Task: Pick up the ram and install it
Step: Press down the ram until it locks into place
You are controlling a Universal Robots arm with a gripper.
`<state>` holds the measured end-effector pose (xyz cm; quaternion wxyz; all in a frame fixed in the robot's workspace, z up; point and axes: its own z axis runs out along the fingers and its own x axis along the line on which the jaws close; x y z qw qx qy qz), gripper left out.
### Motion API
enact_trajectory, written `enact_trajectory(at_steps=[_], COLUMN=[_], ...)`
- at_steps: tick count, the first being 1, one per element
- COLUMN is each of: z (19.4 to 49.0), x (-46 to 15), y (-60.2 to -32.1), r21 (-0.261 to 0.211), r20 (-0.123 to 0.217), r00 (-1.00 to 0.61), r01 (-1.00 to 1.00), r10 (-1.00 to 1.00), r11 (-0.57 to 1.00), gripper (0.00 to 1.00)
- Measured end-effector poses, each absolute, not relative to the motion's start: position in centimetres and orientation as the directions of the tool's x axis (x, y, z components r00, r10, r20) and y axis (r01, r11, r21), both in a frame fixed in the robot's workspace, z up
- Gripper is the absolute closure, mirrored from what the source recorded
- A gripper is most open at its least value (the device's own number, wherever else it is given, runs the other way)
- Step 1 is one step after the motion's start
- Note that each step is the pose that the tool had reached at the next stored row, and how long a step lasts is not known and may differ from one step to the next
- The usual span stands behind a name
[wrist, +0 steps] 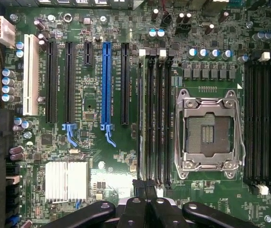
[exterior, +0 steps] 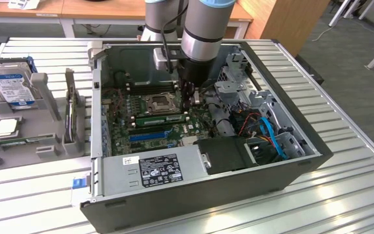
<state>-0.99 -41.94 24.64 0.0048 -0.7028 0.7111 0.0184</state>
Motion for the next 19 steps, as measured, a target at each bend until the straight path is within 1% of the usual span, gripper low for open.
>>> enact_trajectory(at_steps=[19], z=[24.59], x=[-0.55], y=[-41.94], r21=[0.019], r20=[-0.033], r00=[-0.012], r01=[-1.000], r10=[-0.999], r11=[0.011], gripper=[0.90])
